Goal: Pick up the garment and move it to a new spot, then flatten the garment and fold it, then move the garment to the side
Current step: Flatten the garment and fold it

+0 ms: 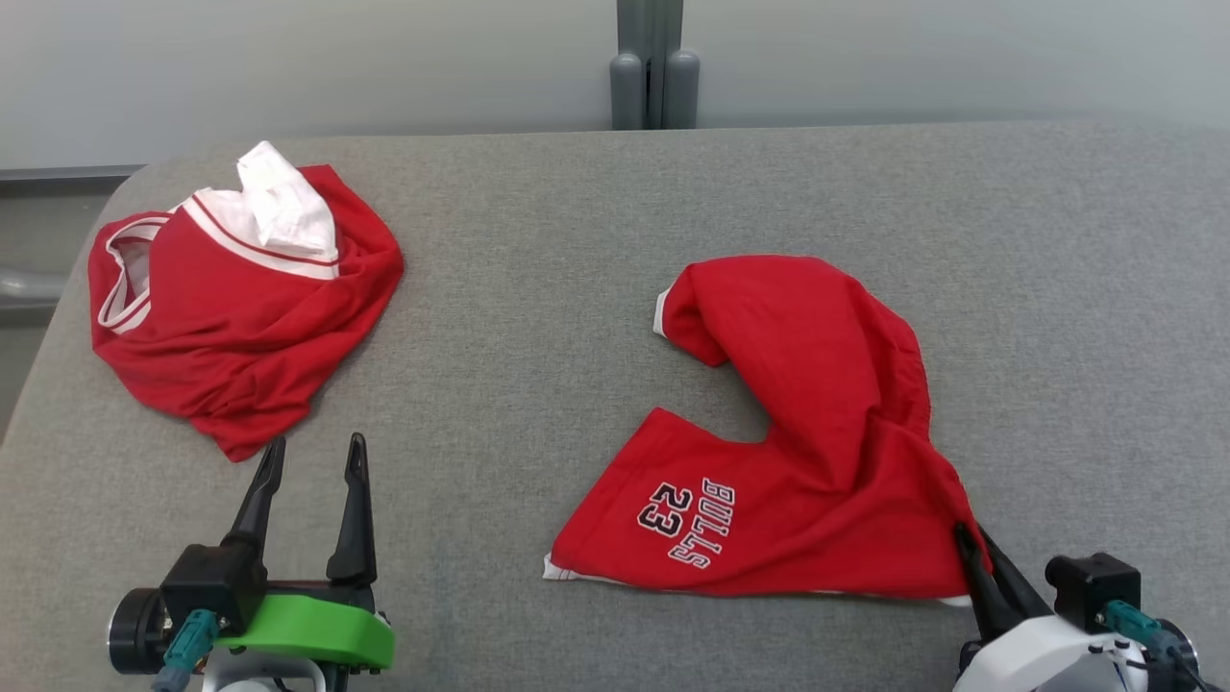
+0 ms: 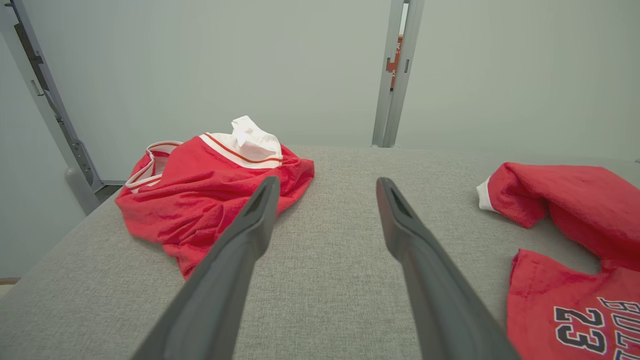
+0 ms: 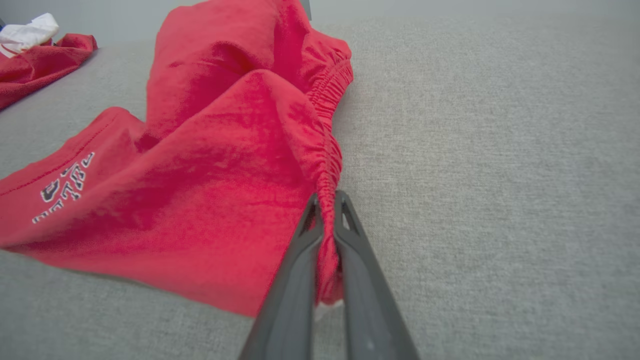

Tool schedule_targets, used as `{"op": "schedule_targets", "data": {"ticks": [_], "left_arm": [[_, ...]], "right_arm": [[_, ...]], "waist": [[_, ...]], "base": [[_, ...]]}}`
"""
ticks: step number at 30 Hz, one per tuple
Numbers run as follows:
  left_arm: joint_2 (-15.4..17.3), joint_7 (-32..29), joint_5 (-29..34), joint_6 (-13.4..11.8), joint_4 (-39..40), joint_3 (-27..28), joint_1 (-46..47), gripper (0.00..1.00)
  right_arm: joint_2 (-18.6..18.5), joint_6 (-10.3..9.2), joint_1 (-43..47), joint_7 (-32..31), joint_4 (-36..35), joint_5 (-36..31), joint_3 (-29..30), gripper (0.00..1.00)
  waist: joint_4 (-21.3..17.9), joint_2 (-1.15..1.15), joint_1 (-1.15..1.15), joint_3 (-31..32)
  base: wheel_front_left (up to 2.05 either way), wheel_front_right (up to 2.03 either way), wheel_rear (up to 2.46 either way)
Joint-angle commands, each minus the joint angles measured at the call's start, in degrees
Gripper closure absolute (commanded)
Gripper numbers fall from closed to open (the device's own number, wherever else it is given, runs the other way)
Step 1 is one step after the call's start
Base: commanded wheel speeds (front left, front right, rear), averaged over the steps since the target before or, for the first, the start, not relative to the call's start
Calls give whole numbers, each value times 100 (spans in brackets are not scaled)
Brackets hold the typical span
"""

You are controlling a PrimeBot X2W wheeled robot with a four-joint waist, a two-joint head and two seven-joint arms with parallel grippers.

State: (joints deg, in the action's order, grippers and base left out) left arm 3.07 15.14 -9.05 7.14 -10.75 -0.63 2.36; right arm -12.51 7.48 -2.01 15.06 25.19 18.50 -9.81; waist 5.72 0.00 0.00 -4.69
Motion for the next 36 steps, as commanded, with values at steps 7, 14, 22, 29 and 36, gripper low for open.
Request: {"op": "schedule_targets", "data": {"ticks": [7, 14, 22, 29, 36], "left_arm": [[-9, 1, 22, 29, -22, -16, 14, 0], [-13, 1, 27, 36, -44, -116, 116, 0], [-15, 1, -38, 35, -105, -227, 191, 0], [-16, 1, -106, 36, -137, -264, 214, 0], [-15, 1, -66, 13, -138, -159, 114, 0]], "right_arm": [[10, 2, 351, -152, -699, -151, 64, 100], [-29, 2, -390, -306, -591, -352, -33, 100], [22, 2, -1440, -336, 559, -373, -119, 100], [144, 2, -2008, -105, 1639, -303, -219, 74], [181, 2, -1956, 26, 1498, -293, -261, 0]], "waist": [[-174, 0, 0, -18], [-2, 0, 0, -39], [332, 0, 0, -168], [396, 0, 0, -211], [137, 0, 0, -57]], "base": [[0, 0, 0], [0, 0, 0], [0, 0, 0], [0, 0, 0], [0, 0, 0]]}}
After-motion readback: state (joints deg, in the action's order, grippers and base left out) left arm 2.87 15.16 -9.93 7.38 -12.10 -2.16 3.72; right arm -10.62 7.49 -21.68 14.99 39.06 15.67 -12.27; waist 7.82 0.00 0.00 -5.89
